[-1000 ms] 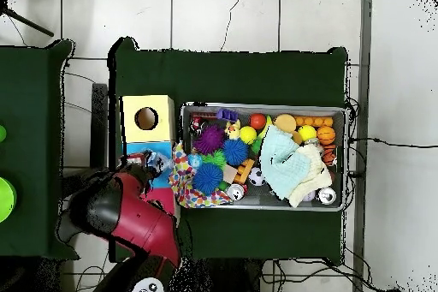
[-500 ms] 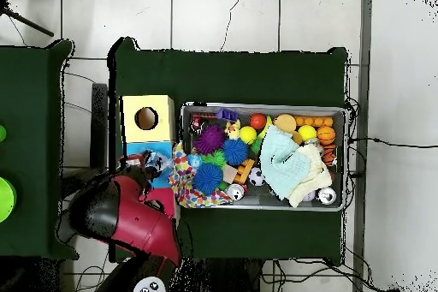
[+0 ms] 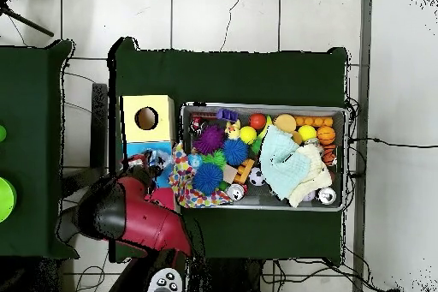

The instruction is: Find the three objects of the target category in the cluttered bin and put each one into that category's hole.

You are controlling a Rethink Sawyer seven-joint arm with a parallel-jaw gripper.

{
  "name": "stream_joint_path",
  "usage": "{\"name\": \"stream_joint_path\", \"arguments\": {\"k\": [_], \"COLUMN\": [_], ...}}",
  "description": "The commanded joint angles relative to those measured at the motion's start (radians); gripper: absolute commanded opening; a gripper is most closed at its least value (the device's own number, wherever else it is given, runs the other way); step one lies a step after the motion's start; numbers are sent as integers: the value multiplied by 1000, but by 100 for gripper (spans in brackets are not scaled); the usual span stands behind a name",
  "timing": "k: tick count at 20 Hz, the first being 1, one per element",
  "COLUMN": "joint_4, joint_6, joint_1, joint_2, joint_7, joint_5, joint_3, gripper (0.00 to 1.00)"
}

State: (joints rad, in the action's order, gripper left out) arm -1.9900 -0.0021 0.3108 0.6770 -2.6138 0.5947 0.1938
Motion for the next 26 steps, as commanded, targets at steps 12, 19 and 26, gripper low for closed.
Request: {"name": "stream_joint_path", "arguments": {"k": [12, 19, 26], "joint_4": [-202, -181, -156], "joint_6": [-236, -275, -237], "joint_1": [-349, -335, -275], "joint_2": [-229, -243, -280], "joint_7": [-167, -209, -186], "joint_5": [-294, -333, -250], "joint_3": [-361, -331, -276], "gripper": [0, 0, 0]}}
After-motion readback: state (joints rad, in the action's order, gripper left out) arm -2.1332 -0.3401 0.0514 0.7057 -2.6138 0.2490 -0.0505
